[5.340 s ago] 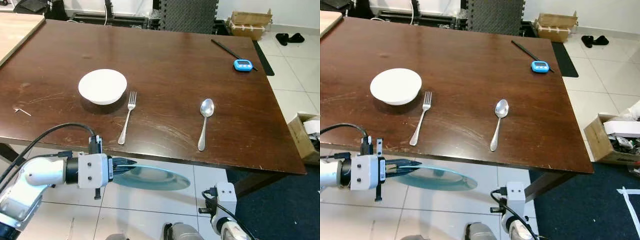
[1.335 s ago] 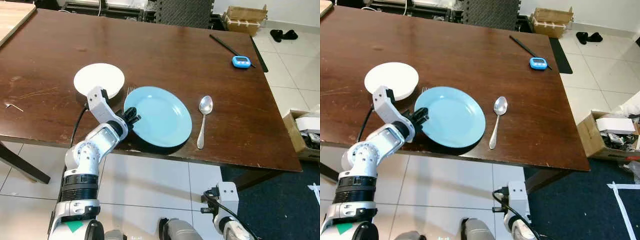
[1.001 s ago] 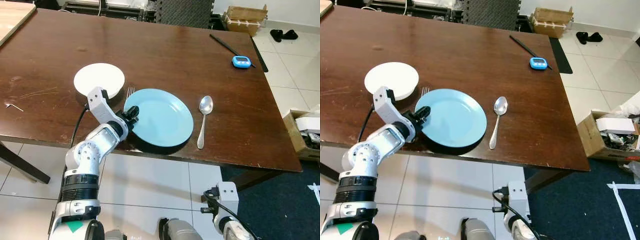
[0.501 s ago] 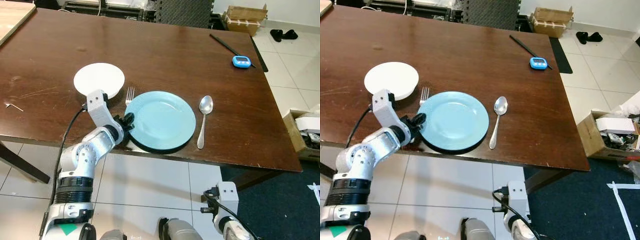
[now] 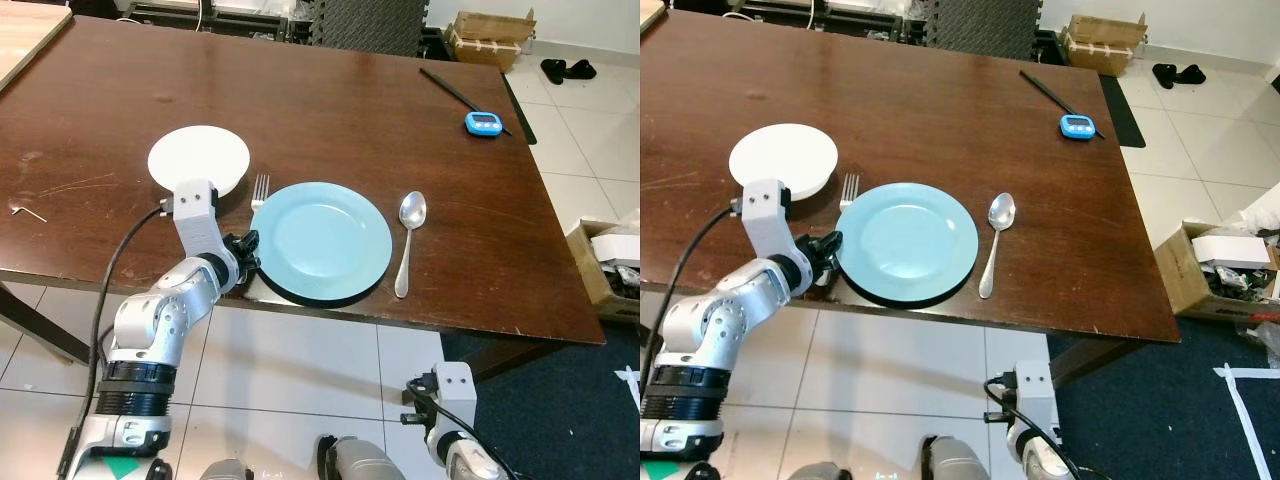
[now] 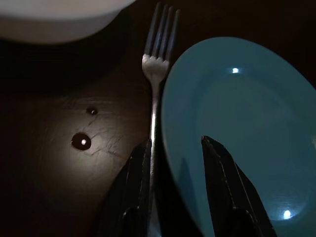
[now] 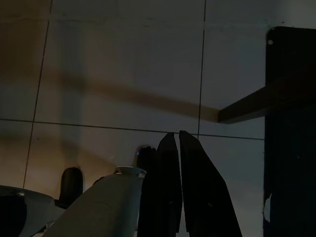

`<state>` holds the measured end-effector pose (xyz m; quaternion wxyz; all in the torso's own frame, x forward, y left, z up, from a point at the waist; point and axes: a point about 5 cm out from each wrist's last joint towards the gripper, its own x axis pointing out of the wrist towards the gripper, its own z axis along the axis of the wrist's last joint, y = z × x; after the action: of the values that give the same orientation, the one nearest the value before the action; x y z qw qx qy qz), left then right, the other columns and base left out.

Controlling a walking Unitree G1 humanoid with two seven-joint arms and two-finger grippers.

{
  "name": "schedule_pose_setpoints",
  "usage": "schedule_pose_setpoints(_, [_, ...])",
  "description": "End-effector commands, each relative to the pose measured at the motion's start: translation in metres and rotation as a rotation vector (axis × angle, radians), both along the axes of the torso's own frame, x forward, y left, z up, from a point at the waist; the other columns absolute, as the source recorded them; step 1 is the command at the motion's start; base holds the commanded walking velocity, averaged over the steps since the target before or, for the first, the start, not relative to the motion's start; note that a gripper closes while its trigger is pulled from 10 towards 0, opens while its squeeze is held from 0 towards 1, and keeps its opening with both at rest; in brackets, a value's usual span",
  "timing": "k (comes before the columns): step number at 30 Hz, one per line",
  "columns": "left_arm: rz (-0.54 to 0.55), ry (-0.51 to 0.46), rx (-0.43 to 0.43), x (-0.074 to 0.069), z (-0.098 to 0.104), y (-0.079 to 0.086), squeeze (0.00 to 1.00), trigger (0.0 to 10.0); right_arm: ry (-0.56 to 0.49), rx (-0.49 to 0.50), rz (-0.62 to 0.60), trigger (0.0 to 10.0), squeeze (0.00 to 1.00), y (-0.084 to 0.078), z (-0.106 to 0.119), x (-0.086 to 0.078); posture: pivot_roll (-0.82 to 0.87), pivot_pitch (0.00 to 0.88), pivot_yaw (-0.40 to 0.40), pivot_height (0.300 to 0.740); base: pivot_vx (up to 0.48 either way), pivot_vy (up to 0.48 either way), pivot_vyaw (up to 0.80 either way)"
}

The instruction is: Setting the table

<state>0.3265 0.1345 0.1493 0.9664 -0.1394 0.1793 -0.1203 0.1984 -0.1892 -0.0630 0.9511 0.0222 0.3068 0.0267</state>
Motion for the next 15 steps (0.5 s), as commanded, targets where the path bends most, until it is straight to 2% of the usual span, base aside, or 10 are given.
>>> schedule_pose_setpoints(1, [-0.019,0.021,0.039,-0.005,-0.005,0.001,0.00,10.0,0.024,-0.005,0.000,10.0,0.00,-0.002,-0.003,-0.005,0.02,0.105,-0.027,0.740,0.000,0.000,0.00])
schedule_pose_setpoints(5, [-0.024,0.028,0.079,-0.008,-0.004,0.008,0.00,10.0,0.025,-0.005,0.000,10.0,0.00,-0.002,-0.003,-0.005,0.02,0.103,-0.028,0.740,0.000,0.000,0.00])
schedule_pose_setpoints(12, [0.026,0.036,0.196,-0.014,0.000,0.045,0.00,10.0,0.024,-0.002,0.003,10.0,0.00,0.000,-0.003,-0.004,0.02,0.102,-0.030,0.740,0.000,0.000,0.00])
schedule_pose_setpoints(15, [0.027,0.035,0.210,-0.015,0.001,0.050,0.00,10.0,0.024,-0.002,0.003,10.0,0.00,0.000,-0.003,-0.004,0.02,0.102,-0.030,0.740,0.000,0.000,0.00])
